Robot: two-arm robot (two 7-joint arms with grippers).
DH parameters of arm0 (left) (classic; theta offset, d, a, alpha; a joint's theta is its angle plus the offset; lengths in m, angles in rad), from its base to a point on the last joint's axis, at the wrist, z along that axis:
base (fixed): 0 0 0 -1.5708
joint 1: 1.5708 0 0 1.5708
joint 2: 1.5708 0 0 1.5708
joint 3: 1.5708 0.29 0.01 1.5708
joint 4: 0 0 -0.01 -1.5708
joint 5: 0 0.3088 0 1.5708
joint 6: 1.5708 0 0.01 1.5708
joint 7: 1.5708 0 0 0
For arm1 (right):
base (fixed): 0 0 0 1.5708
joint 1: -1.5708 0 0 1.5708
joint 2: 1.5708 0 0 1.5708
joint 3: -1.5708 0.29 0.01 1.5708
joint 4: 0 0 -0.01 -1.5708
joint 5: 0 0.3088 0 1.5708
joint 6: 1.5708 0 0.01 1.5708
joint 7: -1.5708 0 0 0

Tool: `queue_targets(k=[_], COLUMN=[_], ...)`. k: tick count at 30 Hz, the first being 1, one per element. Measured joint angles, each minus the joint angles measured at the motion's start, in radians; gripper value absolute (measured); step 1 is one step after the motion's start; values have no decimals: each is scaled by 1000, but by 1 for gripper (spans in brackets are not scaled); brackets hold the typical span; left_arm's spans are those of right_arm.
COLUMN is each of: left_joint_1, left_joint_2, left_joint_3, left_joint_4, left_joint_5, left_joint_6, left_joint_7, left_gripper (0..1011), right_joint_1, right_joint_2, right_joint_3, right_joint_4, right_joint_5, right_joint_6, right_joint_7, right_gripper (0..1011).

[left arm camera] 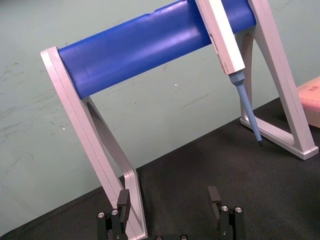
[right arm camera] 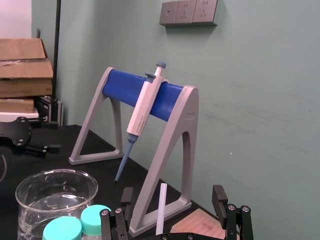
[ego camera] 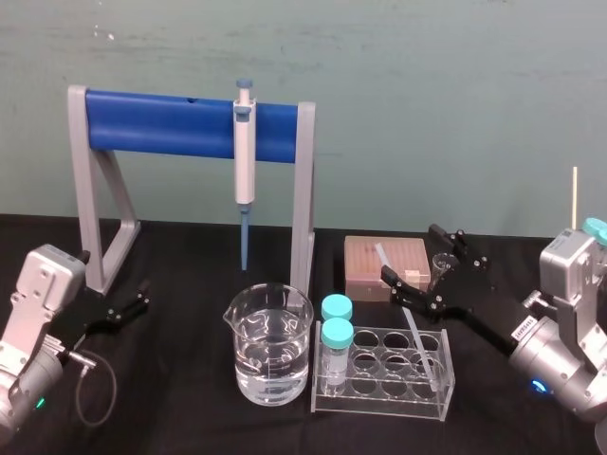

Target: Pick up the stirring rod with one hand, then place it down.

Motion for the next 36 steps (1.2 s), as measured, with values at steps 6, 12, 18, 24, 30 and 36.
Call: queue_targets(k=[6, 12, 18, 24, 30, 36], left_joint_1=[0, 0, 0, 0, 0, 0], left_joint_2=[0, 0, 0, 0, 0, 0], left_joint_3=[0, 0, 0, 0, 0, 0], left_joint_4=[0, 0, 0, 0, 0, 0], left_joint_5=[0, 0, 0, 0, 0, 0], left_joint_6=[0, 0, 0, 0, 0, 0], left_joint_7=[0, 0, 0, 0, 0, 0], left_gripper=[1000, 1001, 1000, 1000, 1000, 1000], right_joint_1=[27, 61, 102, 138, 160, 176], right_joint_2=[-14, -30, -48, -65, -79, -87], right_joint_3=[9, 14, 15, 17, 19, 16], right_joint_4=[42, 97, 157, 215, 253, 280], right_joint_5=[37, 55, 72, 90, 103, 122], right_joint_6=[31, 45, 52, 63, 77, 108], right_joint_7=[59, 115, 181, 248, 292, 328], right_gripper=[1003, 1003, 1003, 1003, 1003, 1003])
